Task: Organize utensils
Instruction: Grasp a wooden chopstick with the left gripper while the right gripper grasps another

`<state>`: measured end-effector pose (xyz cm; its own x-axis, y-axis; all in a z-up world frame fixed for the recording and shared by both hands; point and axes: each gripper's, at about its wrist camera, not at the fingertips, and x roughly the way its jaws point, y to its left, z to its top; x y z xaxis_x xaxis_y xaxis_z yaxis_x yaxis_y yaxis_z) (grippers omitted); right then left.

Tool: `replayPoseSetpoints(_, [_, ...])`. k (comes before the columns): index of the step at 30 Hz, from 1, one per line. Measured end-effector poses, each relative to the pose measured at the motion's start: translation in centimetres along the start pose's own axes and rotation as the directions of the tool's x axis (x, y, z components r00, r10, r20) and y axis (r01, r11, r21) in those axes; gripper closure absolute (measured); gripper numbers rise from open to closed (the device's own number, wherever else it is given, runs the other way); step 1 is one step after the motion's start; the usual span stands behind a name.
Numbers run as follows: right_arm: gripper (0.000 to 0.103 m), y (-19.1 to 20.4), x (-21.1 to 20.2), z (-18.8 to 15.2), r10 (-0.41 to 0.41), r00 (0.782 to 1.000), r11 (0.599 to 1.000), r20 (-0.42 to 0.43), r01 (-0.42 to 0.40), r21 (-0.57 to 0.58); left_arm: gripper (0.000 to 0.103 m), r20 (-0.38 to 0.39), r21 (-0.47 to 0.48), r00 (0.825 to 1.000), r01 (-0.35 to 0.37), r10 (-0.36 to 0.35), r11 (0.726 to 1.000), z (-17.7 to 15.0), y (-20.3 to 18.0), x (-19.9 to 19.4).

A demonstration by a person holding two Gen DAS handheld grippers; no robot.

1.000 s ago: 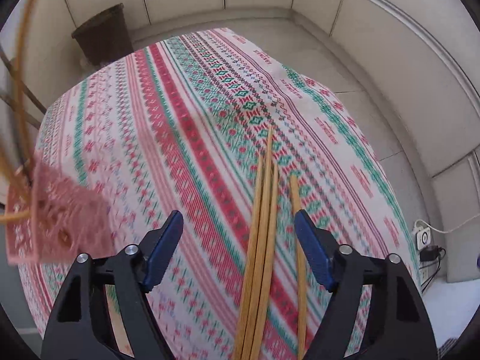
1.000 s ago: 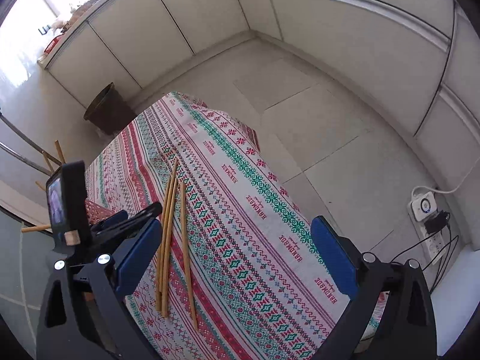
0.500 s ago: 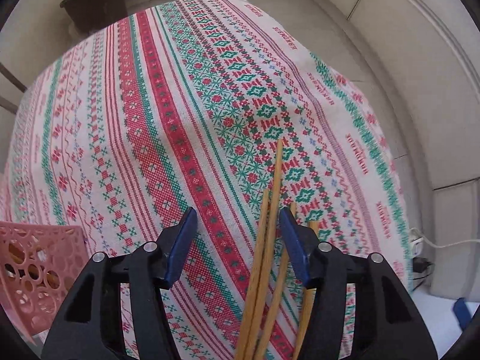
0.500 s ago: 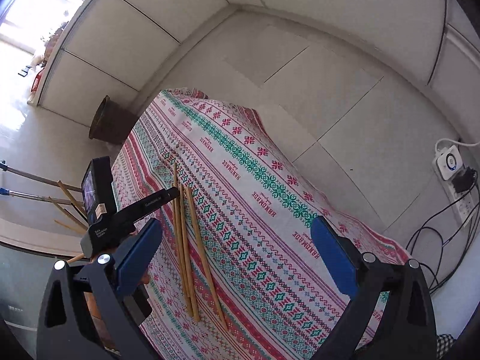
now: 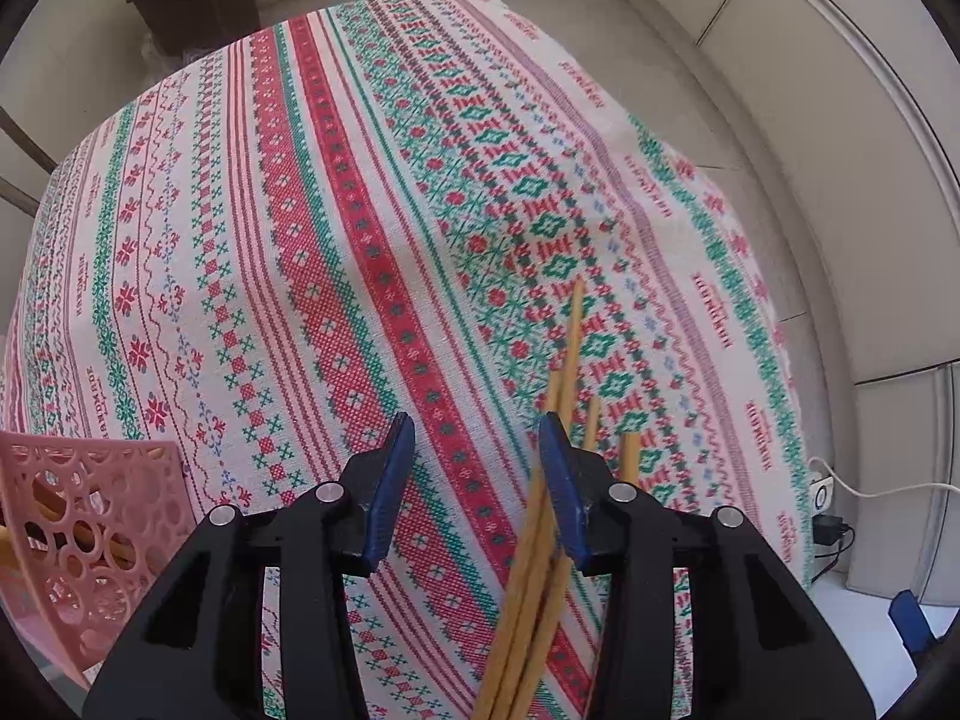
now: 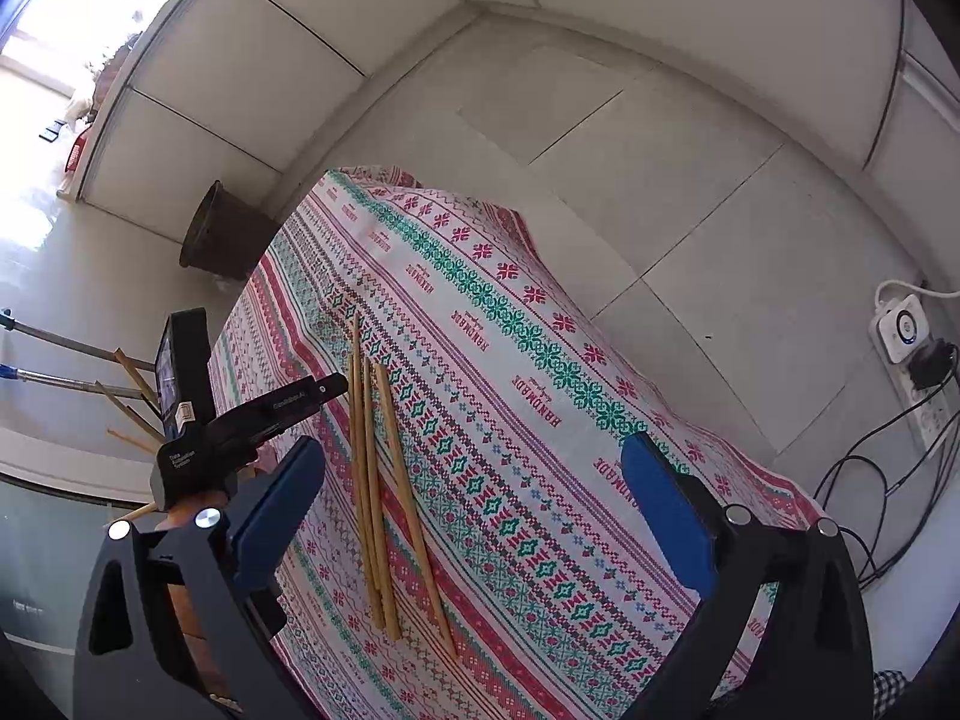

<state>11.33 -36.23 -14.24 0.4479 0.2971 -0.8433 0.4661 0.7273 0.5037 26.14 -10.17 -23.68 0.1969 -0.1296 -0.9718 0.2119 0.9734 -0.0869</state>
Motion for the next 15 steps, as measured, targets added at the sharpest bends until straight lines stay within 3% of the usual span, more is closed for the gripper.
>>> replayPoseSetpoints(6, [0.007,-0.1,0.4,0.0,0.007,1.000,1.000,-0.022,-0.007,0.010,0.060,-0.038,0.031,0.999,-0.036,0.037,0.999,0.0,-1.5,0.4])
replayPoseSetpoints(9, [0.007,0.0,0.4,0.0,0.001,1.000,1.000,-0.016,-0.001,0.001,0.066,-0.023,0.090,0.995,-0.092,0.094,0.992,-0.4,-2.5,0.7])
replayPoseSetpoints(12, [0.007,-0.3,0.3,0.2,-0.011,1.000,1.000,0.005,0.011,0.022,0.098,-0.029,0.157,0.994,-0.100,0.106,0.982,-1.2,-4.3,0.7])
replayPoseSetpoints(15, [0.007,-0.2,0.6,0.6,-0.017,1.000,0.999,0.010,0.017,0.043,0.098,-0.004,0.152,0.992,-0.122,0.124,0.981,-1.8,-5.0,0.6])
